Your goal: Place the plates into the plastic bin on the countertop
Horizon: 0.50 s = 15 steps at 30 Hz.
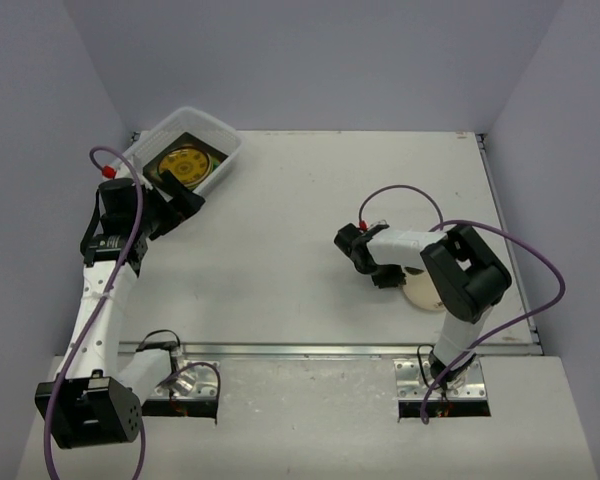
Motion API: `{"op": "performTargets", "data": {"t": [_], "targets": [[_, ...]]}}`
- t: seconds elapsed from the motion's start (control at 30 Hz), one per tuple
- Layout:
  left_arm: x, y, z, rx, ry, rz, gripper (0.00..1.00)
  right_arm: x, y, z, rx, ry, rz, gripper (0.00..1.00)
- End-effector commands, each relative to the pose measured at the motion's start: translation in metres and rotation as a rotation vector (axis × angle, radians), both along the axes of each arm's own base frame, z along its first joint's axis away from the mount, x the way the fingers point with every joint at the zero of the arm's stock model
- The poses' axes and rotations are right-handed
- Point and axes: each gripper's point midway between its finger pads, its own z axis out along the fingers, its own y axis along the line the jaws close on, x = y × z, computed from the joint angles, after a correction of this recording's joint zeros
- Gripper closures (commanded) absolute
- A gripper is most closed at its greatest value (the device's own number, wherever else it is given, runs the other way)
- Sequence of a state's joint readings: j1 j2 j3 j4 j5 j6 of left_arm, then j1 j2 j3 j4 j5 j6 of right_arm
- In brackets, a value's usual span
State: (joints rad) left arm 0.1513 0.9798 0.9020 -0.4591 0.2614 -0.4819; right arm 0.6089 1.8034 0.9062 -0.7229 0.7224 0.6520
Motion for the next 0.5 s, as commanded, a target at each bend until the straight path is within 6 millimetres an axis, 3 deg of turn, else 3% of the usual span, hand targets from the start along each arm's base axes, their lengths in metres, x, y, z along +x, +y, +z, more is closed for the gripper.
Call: {"op": "performTargets", "data": {"t": [0.0, 0.1, 0.17, 0.23, 0.43, 0.47], "targets": [[0.001, 0.0, 0.013, 0.028, -0.062, -0.025, 0.0, 0.006, 0.011, -0.012, 0.063, 0.008, -0.013, 0.89], [0.0, -0.001, 0.011, 0.027, -0.063, -0.029, 0.0, 0.009, 0.013, -0.011, 0.073, 0.0, 0.001, 1.0], [0.0, -0.004, 0.004, 0.01, -0.053, -0.044, 0.0, 0.014, 0.025, -0.004, 0.086, -0.004, 0.084, 1.0], [-0.001, -0.01, -0.005, -0.018, -0.042, -0.066, 0.0, 0.023, 0.032, 0.015, 0.034, -0.07, 0.16, 1.0], [-0.002, -0.031, -0.029, -0.109, -0.031, -0.11, 0.0, 0.031, 0.081, 0.078, -0.069, -0.257, 0.464, 1.0], [-0.004, -0.034, -0.035, -0.122, -0.016, -0.115, 0.0, 0.03, 0.087, 0.08, -0.074, -0.257, 0.496, 1.0]]}}
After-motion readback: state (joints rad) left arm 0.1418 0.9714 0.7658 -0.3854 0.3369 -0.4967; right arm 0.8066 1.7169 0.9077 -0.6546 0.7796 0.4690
